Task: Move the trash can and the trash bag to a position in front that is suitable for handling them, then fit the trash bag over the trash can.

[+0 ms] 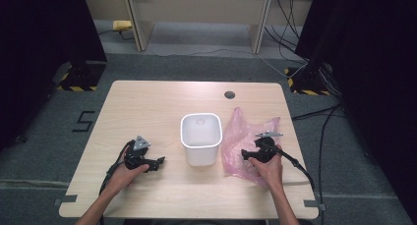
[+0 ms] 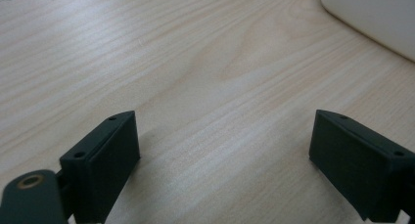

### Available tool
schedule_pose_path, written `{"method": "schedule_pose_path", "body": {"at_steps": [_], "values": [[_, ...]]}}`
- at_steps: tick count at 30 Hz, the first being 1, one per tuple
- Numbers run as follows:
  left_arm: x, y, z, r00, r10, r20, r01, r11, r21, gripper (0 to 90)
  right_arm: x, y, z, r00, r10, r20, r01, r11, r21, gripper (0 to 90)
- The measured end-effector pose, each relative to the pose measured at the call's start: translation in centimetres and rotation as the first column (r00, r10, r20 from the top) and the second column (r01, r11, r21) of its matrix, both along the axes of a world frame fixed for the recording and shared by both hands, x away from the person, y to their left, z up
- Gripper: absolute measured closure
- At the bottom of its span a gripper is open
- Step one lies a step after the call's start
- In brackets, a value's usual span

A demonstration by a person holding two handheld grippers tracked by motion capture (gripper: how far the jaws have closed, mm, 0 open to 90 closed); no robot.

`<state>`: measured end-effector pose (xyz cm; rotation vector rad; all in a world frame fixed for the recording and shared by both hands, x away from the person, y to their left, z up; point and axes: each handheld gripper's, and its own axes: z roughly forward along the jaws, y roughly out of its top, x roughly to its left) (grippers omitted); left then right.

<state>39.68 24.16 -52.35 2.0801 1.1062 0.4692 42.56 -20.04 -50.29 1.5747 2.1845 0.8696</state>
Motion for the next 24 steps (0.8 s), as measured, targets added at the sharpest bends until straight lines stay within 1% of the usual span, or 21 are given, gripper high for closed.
{"method": "schedule_pose_path", "body": {"at_steps": [3, 4, 6, 12, 13, 14, 17, 21, 22, 23, 24], "values": [[0.1, -0.1, 0.0, 1.0, 0.0, 0.0, 0.0, 1.0, 0.001, 9.4, 0.0, 0.1, -0.1, 1.0, 0.002, 0.007, -0.002, 1.0, -0.006, 15.6], [0.1, -0.1, 0.0, 1.0, -0.001, 0.0, 0.001, 1.0, 0.001, 9.1, 0.1, 0.1, -0.1, 0.9997, 0.018, 0.015, -0.018, 1.0, -0.021, 15.3], [0.2, -0.1, 0.0, 1.0, -0.001, -0.001, 0.001, 1.0, 0.002, 9.0, 0.1, 0.1, -0.2, 0.9996, 0.024, 0.018, -0.023, 0.999, -0.027, 15.3], [0.2, -0.1, 0.0, 1.0, -0.001, -0.001, 0.001, 1.0, 0.005, 8.8, 0.4, 0.2, -0.3, 0.9994, 0.025, 0.025, -0.024, 0.999, -0.032, 14.1], [0.2, -0.1, 0.0, 1.0, -0.001, -0.001, 0.001, 1.0, 0.005, 8.8, 0.5, 0.3, -0.3, 0.9989, 0.038, 0.028, -0.037, 0.999, -0.035, 11.4], [0.2, -0.1, 0.0, 1.0, -0.002, -0.001, 0.002, 1.0, 0.004, 8.8, 0.5, 0.3, -0.3, 0.9989, 0.038, 0.028, -0.037, 0.999, -0.035, 11.4], [0.2, -0.1, 0.0, 1.0, -0.001, -0.002, 0.001, 1.0, 0.005, 8.7, 0.6, 0.4, -0.4, 0.9987, 0.047, 0.02, -0.046, 0.999, -0.024, 6.2], [0.2, -0.2, 0.0, 1.0, -0.001, -0.001, 0.001, 1.0, 0.004, 8.5, 0.9, 0.6, -0.6, 0.998, 0.055, 0.033, -0.053, 0.998, -0.033, 5.4], [0.2, -0.2, 0.0, 1.0, -0.001, -0.002, 0.001, 1.0, 0.004, 8.3, 1.1, 0.7, -0.7, 0.9971, 0.063, 0.043, -0.061, 0.997, -0.053, 6.2], [0.2, -0.2, 0.0, 1.0, -0.001, -0.002, 0.001, 1.0, 0.004, 8.3, 1.1, 0.7, -0.7, 0.9971, 0.063, 0.043, -0.061, 0.997, -0.053, 6.2], [0.2, -0.2, 0.0, 1.0, -0.001, -0.002, 0.001, 1.0, 0.004, 8.3, 1.3, 0.9, -0.7, 0.9955, 0.084, 0.045, -0.079, 0.993, -0.093, 9.6]]}}
